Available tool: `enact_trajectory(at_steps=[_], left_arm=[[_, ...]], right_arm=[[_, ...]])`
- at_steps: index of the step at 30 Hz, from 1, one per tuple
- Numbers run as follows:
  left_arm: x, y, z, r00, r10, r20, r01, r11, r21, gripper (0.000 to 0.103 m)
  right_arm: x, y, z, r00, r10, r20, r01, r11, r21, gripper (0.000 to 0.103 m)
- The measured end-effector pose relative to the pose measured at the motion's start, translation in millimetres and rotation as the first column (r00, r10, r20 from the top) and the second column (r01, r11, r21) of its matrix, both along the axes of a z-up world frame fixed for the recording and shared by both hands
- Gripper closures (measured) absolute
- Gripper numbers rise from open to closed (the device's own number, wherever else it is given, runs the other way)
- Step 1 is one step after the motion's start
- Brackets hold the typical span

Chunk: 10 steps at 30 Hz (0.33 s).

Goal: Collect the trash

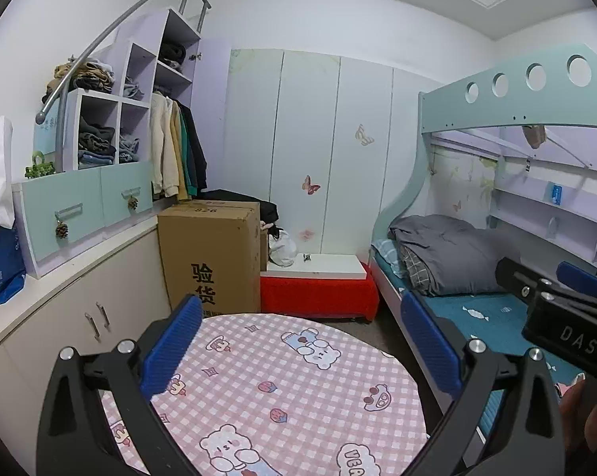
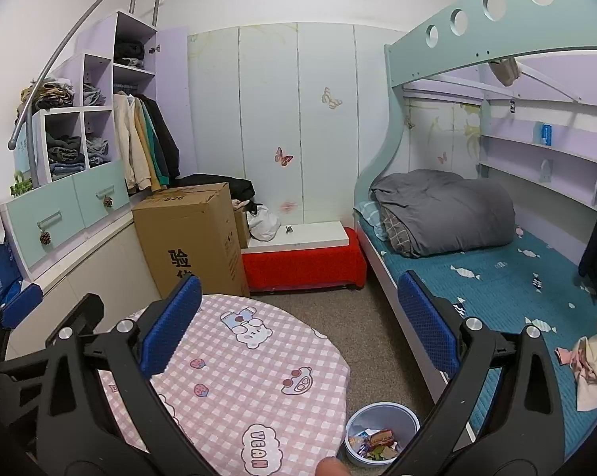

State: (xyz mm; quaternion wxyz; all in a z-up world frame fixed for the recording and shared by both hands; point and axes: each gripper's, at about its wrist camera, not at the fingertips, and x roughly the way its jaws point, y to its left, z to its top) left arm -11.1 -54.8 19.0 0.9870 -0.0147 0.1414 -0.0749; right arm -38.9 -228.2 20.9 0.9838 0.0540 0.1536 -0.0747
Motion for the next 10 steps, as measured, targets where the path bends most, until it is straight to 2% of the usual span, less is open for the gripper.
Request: enact_trajectory(at_steps=[10], left_arm=[[2.0, -2.5, 0.3, 1.0, -0.004, -0.007, 0.004, 1.0, 0.01, 0.005]], right_arm=[[-0.9, -0.6, 0.8, 1.0, -0.002, 0.001, 0.002, 1.0, 0.001, 0.006]])
